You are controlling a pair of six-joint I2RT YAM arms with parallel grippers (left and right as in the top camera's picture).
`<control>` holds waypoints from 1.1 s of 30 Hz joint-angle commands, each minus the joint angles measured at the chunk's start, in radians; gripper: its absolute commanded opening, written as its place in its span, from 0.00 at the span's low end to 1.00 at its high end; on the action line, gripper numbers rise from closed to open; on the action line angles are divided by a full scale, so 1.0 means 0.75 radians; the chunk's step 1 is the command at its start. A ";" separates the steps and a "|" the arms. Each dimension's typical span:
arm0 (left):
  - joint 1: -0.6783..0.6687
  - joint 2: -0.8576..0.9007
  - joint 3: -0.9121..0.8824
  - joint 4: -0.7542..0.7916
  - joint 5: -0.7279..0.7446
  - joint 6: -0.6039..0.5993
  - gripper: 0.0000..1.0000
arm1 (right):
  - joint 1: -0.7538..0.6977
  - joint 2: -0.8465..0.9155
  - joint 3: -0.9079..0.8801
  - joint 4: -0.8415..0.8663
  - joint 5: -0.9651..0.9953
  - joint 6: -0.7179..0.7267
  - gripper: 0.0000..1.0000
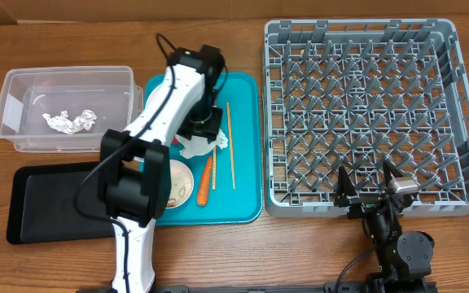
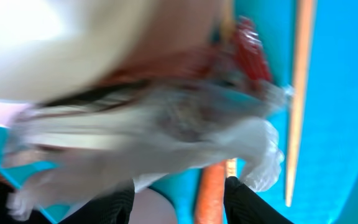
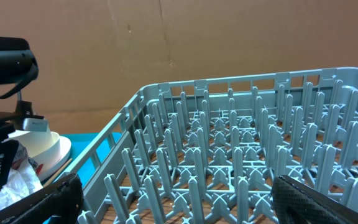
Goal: Sort waste into correct bins and load items into the dishwasher
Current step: 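Lift the tissue with the left gripper off the plate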
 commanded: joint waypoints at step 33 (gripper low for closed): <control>-0.094 -0.013 -0.085 0.129 -0.061 -0.314 0.80 | -0.005 -0.012 -0.014 0.005 0.007 0.002 1.00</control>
